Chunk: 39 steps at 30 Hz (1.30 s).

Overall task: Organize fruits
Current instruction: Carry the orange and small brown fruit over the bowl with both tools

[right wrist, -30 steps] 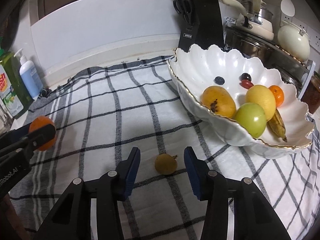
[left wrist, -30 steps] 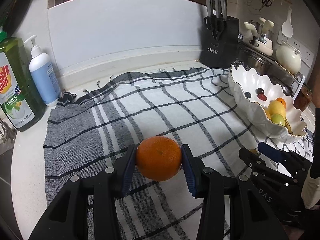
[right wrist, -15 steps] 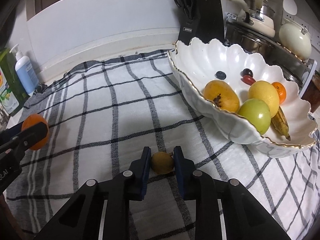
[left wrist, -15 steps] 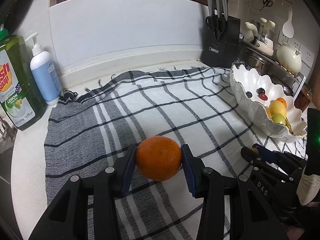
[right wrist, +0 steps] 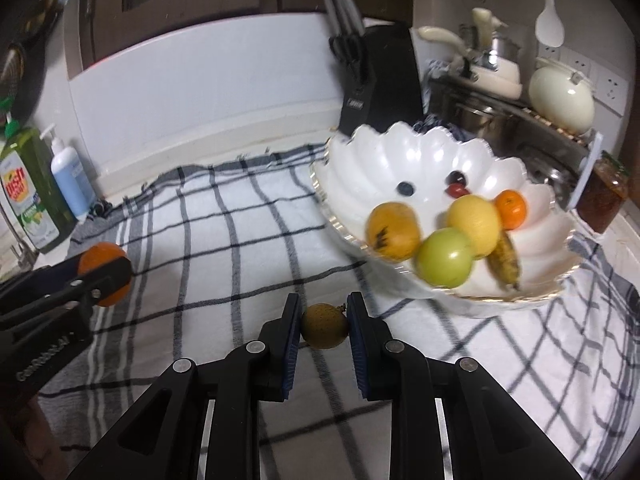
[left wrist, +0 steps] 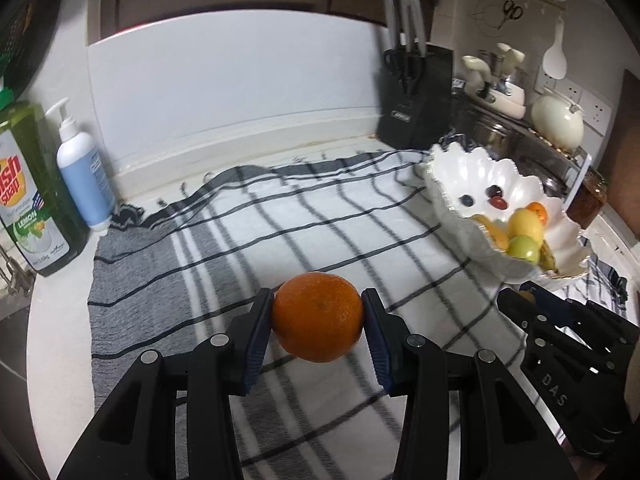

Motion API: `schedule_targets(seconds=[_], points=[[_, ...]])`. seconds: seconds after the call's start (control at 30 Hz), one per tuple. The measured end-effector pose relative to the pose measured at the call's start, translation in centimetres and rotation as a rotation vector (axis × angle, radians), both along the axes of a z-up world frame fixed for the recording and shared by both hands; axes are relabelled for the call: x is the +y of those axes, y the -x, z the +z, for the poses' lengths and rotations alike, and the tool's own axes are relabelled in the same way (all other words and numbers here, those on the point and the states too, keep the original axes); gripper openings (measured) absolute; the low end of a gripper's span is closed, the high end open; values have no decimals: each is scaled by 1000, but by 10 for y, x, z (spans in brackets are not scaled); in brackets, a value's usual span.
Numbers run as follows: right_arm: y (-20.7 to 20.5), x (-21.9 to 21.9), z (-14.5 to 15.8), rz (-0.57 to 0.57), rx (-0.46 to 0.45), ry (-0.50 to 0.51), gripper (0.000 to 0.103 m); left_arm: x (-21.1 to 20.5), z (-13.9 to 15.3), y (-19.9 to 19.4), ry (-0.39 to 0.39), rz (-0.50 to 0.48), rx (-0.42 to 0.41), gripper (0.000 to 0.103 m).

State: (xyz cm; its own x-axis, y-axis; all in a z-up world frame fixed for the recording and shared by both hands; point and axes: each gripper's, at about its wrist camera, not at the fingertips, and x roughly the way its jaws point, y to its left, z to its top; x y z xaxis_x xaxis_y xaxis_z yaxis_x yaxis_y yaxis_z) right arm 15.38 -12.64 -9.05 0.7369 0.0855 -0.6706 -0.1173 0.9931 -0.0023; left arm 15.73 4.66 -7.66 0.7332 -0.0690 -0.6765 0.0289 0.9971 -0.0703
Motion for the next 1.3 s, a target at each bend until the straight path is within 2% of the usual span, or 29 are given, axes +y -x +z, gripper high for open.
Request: schedule_targets(seconds=[0.37, 0.6, 0.9, 1.3], points=[[14, -59, 44, -86, -82, -3, 25, -64, 27, -10, 23, -119, -35, 44], [7, -98, 58, -149, -102, -7, 25, -103, 44, -27, 21, -195, -66, 44], [-18, -129, 55, -184, -89, -2, 25, -138, 39, -59, 15, -229, -47, 44], [-55, -141, 30, -203, -35, -23, 25, -150, 16, -100, -11, -211, -19, 44]])
